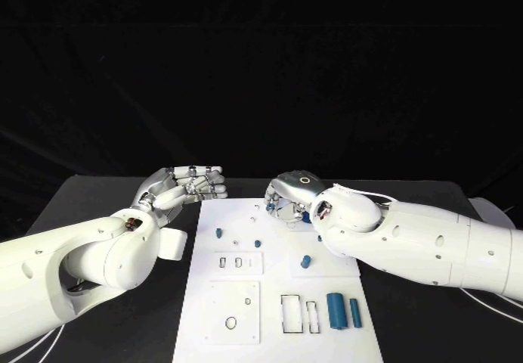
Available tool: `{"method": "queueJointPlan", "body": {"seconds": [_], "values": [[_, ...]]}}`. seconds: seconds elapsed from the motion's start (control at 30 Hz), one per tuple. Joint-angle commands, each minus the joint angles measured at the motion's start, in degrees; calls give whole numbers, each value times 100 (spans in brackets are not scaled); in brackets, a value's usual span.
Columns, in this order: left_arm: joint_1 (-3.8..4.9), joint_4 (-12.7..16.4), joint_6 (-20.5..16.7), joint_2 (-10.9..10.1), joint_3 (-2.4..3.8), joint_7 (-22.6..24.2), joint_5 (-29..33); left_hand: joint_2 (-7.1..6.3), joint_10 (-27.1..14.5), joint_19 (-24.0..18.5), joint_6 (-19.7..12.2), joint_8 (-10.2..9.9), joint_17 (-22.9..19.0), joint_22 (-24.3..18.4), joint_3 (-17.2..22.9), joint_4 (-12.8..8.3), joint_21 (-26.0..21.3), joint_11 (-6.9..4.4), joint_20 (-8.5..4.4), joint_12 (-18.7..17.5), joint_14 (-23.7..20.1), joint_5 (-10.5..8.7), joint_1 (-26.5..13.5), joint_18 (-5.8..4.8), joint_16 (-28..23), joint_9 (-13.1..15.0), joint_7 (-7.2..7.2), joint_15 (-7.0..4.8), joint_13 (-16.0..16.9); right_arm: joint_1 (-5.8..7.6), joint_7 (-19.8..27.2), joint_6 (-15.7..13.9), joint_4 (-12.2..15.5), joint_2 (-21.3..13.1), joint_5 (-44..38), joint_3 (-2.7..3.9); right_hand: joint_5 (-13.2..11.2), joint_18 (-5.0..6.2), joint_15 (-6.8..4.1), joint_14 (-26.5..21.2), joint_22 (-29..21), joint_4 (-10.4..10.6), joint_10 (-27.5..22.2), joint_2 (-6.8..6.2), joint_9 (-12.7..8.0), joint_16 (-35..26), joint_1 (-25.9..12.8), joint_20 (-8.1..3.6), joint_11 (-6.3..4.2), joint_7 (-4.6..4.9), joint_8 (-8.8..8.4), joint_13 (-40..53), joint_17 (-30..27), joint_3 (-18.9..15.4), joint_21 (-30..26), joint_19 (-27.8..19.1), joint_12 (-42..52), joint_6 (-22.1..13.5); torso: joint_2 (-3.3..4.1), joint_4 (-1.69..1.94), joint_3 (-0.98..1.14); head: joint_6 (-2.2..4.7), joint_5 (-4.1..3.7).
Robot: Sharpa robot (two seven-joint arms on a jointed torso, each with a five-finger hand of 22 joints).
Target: Assemble the parts on the task board
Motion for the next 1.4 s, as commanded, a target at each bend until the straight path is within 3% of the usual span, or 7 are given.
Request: {"method": "queueJointPlan", "body": {"seconds": [0.03, 0.2, 0.47, 0.77, 0.9, 1.4], "values": [[19, 4, 145, 6, 4, 64, 28, 14, 11, -31, 15, -31, 7, -5, 48, 1, -30, 42, 15, -32, -23, -14, -2, 65, -20, -8, 33, 24, -6, 9, -17, -305, -104, 113, -74, 4, -8, -66, -13, 286, 4, 6, 82, 74, 76, 31, 117, -6, -97, -53, -9, 90, 7, 44, 25, 11, -26, 44, 11, -7, 1, 29, 6], [26, 11, 143, 18, 4, 57, 30, 15, 8, -36, 13, -37, 7, -8, 53, 0, -33, 44, 17, -42, -30, -14, 0, 64, -29, -8, 35, 26, -6, 12, -31, -257, -250, 278, -75, 4, -17, -65, -8, 285, 0, 12, 72, 59, 84, 34, 106, -2, -92, -49, -14, 93, 6, 58, 23, 3, -33, 33, 23, 9, 5, 33, 5], [33, 23, 136, 35, 4, 51, 30, 15, 5, -41, 11, -44, 7, -11, 60, -4, -37, 47, 19, -53, -36, -14, 5, 63, -37, -8, 36, 29, -6, 13, -9, -176, -424, 442, -72, 4, -25, -65, -3, 284, 5, 20, 62, 36, 93, 38, 89, 2, -86, -43, -21, 96, 6, 70, 26, -1, -41, 17, 32, -10, 10, 6, 34], [45, 29, 142, 69, 4, 58, 31, 15, 5, -41, 11, -44, 7, -11, 60, -4, -37, 47, 19, -53, -36, -14, 5, 63, -37, -8, 36, 29, -6, -13, 19, -64, -539, 561, -52, -3, -32, -61, 3, 281, -9, 35, 56, 18, 101, 37, 67, 7, -81, -40, -26, 100, -2, 77, 17, -14, -47, 7, 68, 35, 13, -6, 54], [57, 35, 140, 71, 4, 58, 31, 18, 3, -45, 11, -50, 7, -14, 67, -8, -39, 48, 21, -62, -40, -14, 10, 63, -45, -8, 38, 31, -6, -19, 13, 41, -571, 577, -51, -4, -34, -59, 4, 280, -17, 39, 54, 15, 104, 37, 61, 8, -80, -39, -27, 101, -4, 79, 13, -20, -48, 5, 83, 57, 3, -18, 56], [109, 68, 141, 60, 5, 59, 31, 20, 1, -47, 10, -54, 7, -16, 71, -9, -41, 50, 21, -67, -43, -14, 11, 63, -49, -8, 40, 33, -6, -28, -72, 227, -696, 629, -73, -5, -59, -46, 14, 268, -69, 68, 38, -25, 120, 18, 21, 16, -74, -38, -39, 109, -50, 89, -20, -64, -60, -20, 113, 81, -6, -37, 48]]}}
